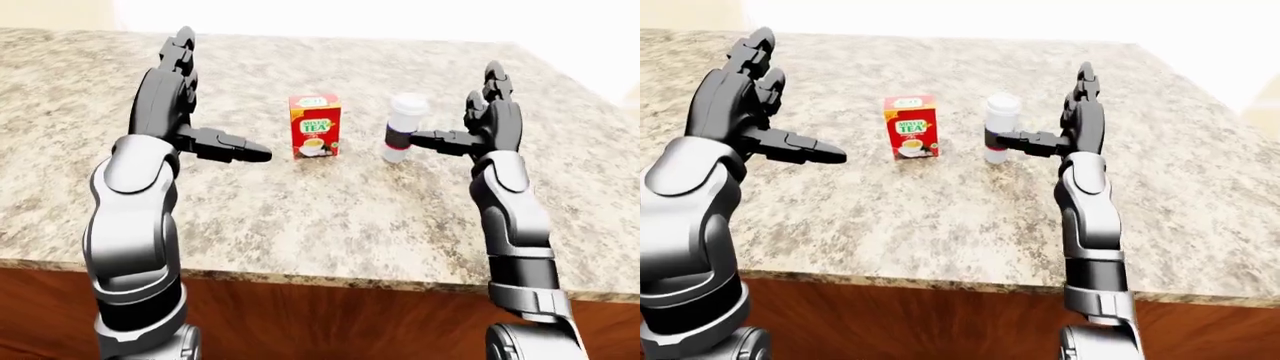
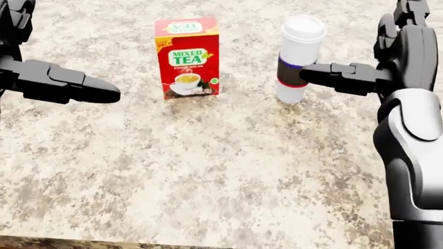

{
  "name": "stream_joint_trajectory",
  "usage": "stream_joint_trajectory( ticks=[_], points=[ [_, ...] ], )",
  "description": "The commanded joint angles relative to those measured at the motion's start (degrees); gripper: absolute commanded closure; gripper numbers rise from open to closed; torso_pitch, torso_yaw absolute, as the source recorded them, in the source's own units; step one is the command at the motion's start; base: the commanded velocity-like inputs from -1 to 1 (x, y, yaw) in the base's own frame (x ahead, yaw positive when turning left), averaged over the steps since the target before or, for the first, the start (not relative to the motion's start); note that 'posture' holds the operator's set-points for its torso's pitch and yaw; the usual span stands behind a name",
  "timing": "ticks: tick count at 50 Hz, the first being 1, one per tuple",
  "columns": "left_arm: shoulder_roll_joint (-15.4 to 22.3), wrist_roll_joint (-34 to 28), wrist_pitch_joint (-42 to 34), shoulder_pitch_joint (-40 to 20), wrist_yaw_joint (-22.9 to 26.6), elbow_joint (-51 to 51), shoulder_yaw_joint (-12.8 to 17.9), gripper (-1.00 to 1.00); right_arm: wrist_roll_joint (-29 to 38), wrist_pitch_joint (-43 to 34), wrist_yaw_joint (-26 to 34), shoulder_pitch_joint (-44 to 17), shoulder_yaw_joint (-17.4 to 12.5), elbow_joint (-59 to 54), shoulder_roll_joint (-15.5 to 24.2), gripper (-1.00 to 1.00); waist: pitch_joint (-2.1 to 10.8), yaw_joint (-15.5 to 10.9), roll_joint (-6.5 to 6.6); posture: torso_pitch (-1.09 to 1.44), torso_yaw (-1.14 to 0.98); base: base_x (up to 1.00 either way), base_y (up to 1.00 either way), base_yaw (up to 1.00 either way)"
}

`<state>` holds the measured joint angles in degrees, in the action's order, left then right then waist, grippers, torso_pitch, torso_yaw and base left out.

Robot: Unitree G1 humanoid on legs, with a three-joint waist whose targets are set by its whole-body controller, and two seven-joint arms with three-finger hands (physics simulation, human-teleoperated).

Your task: Move the drinks to the dining counter.

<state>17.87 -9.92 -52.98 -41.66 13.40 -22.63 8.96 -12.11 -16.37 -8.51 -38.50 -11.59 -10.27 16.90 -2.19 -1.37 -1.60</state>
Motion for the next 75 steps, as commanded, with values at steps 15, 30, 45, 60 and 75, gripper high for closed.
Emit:
stream_joint_trajectory(
  ticks=[15, 30, 45, 60, 75],
  points=[
    [1.36, 1.39, -8.28, 0.78, 0.75, -14.74, 1.33, -1.00, -7.66, -21.77, -4.34, 4.83, -4.51, 33.18, 3.06, -1.00, 2.72, 1.28, -1.26, 0.00, 0.00, -0.41, 0.00, 0.00],
    [1.03, 1.60, -14.42, 2.85, 0.77, -24.55, -0.24, -1.00, -15.89, -28.14, -6.36, 9.17, -9.48, 45.16, 3.89, -1.00, 2.92, -0.59, 5.51, 0.00, 0.00, -0.94, -0.07, -0.07],
    [-3.23, -5.75, -14.58, 3.38, 3.53, -25.64, -6.44, -1.00, -19.47, -24.96, -6.30, 15.44, -10.76, 47.85, 3.90, -1.00, 0.77, 2.06, -0.37, 0.00, 0.00, -0.13, 0.00, -1.00],
    [-6.50, -10.44, -13.92, 4.70, 6.34, -26.70, -7.48, -1.00, -20.09, -24.94, -5.47, 17.70, -11.63, 49.83, 3.67, -1.00, 0.27, 1.58, 3.48, 0.00, 0.00, -0.11, 0.00, -1.00],
    [-7.21, -9.68, -15.16, 3.66, 5.83, -27.41, -6.71, -1.00, -17.99, -25.27, -3.60, 19.32, -11.77, 52.49, 2.43, -1.00, 0.09, 2.65, 0.09, 0.00, 0.00, -0.11, 0.00, -1.00]
  ],
)
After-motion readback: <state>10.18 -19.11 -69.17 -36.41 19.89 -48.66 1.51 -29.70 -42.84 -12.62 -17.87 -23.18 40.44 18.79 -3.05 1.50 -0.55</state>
